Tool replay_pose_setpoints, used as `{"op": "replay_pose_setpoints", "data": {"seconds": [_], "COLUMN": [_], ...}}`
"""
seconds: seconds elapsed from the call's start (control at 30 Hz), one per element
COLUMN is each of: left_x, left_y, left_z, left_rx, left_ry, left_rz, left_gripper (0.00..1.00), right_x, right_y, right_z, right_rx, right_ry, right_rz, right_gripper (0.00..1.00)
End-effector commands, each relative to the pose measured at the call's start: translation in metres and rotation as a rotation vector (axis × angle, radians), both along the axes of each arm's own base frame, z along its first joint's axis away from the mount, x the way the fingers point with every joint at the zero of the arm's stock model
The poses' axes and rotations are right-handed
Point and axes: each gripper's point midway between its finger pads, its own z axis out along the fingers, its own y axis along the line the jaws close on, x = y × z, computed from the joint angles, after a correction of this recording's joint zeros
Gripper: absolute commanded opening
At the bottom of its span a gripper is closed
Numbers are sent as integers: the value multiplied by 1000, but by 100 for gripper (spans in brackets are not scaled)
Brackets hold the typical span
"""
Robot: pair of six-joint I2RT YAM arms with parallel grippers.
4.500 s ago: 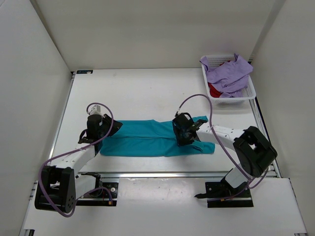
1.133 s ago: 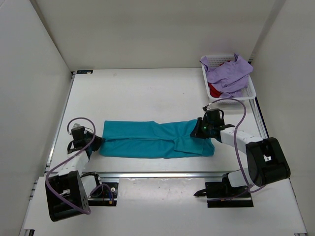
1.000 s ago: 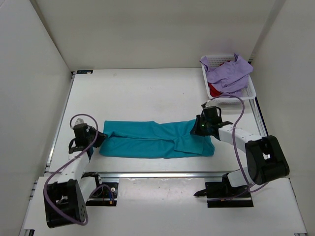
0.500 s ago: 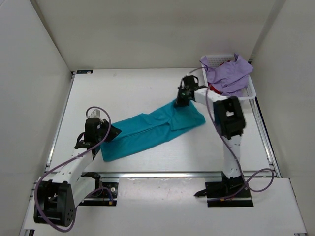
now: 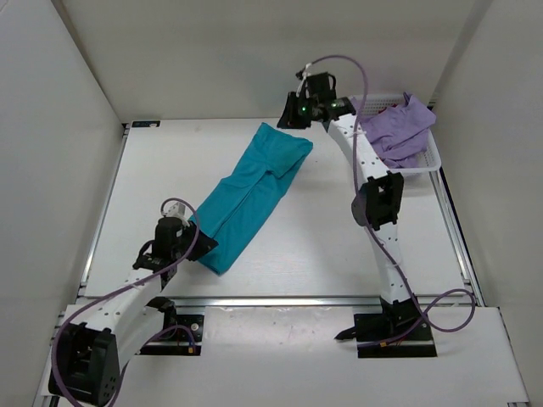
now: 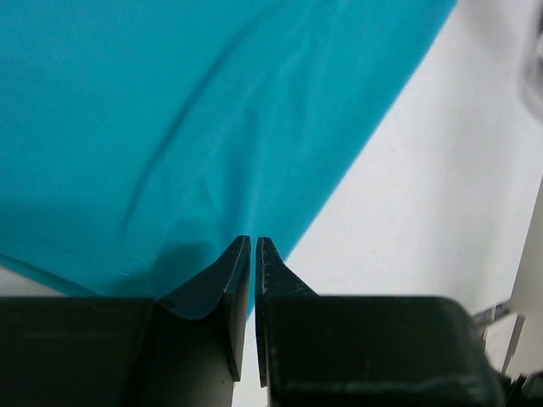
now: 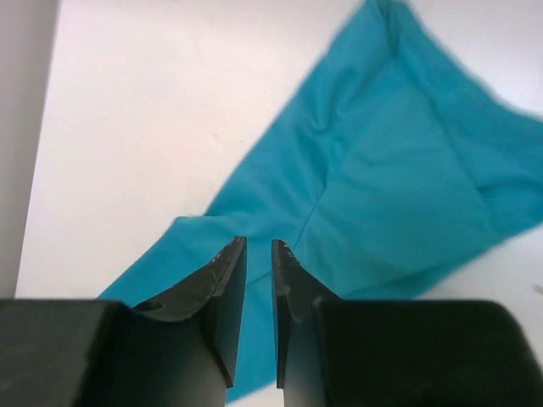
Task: Fold and stack the t-shirts
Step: Rotate the tshirt 90 degrees
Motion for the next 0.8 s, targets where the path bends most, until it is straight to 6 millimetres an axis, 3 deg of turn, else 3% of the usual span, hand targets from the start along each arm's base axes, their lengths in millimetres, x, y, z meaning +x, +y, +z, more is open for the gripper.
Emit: {"op": "replay_pose_setpoints", "data": {"seconds": [0.0,0.03,0.1,0.17,0.2,0.23,0.27,0.3,0.33,0.37,0.4,0.43,0.47,0.5,0.53,0.57,0.63,0.7,0.77], "left_x": [-1,2,3,2,2,1,3,2,4,5,5,8,8,9,12,13,13,15,14], "left_y": [-20,-22,-36,-48,-53,-56,-57,-55,-51,-47,-43,-42,-43,-45,-48,-53,-57,-57,-54], "left_z": [7,13,20,25,28,30,34,35,36,37,36,41,43,44,48,52,55,63,63], "left_rx": [-23,-25,-43,-56,-47,-39,-23,-16,-15,-20,-28,-40,-47,-48,-51,-54,-54,-64,-66], "left_ry": [-36,-55,-82,-85,-87,-80,-91,-103,-108,-117,-117,-134,-134,-135,-141,-143,-143,-170,-176], "left_rz": [-46,-46,-82,-131,-157,-180,-193,-201,-191,-176,-167,-163,-172,-184,-194,-206,-223,-210,-200], "left_gripper": [10,10,11,11,11,11,11,11,12,12,12,13,13,13,14,14,15,15,17], "right_x": [-57,-63,-82,-106,-114,-140,-149,-162,-166,-194,-204,-217,-230,-238,-245,-260,-267,-274,-273], "right_y": [-19,-17,-22,-15,-10,-1,-4,-16,-18,-39,-40,-50,-48,-41,-23,-13,14,39,52], "right_z": [89,89,57,29,36,38,24,30,81,78,46,74,60,34,37,3,-20,-57,-70], "right_rx": [-150,-183,-293,-374,-422,-454,-513,-528,-436,-396,-342,-222,-120,-66,42,71,158,159,169], "right_ry": [-97,-100,4,71,29,24,26,-11,-165,-155,-141,-193,-189,-178,-180,-87,-44,57,82], "right_rz": [43,55,49,87,85,128,119,86,45,30,48,11,8,36,60,68,119,154,148], "right_gripper": [17,14,0,0,0,0,0,0,0,1,0,1,4,8,12,15,25,28,31]}}
